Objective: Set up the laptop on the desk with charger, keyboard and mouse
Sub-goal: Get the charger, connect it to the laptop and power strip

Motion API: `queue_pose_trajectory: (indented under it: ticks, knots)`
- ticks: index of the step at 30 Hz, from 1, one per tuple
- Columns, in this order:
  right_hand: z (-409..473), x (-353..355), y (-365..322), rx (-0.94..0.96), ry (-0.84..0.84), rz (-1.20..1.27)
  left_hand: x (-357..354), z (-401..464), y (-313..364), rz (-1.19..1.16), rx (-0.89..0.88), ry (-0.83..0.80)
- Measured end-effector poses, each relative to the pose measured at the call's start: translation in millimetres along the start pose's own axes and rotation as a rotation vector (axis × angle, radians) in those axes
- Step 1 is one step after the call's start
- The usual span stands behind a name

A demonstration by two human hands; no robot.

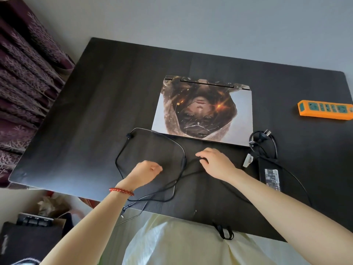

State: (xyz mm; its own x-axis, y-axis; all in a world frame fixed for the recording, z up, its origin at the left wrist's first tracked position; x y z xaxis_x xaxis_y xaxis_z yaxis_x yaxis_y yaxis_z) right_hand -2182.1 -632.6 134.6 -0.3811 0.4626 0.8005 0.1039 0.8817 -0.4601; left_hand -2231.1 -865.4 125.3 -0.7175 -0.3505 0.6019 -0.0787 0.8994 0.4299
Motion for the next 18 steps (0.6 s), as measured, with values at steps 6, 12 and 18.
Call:
queue_pose_trajectory:
  ticks: [6,12,18]
  knots:
    - [23,-28,-24,-0.004,-0.216,-0.142,23,-8,-61,0.007,0.333,0.589]
    - [26,-23,-19,-0.084,-0.058,0.217,15,-4,-87,-0.879,0.562,0.464]
    - [21,34,10,-0.079,0.416,0.45,27,0,-70,-1.113,0.357,0.472]
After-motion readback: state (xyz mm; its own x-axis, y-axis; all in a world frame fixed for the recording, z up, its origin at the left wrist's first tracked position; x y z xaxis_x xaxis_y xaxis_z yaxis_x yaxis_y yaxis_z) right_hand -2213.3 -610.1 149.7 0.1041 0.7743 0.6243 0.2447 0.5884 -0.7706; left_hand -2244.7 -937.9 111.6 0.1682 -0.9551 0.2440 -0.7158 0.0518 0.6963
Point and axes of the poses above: each hand's wrist, its own z-axis towards the middle knuckle, its own x-axis out of the back of the hand, y = z × x, the point moved 4 cm from there along z, towards the middle knuckle, and after that the axes turned 4 degrees about x, right-handed, at the moved point
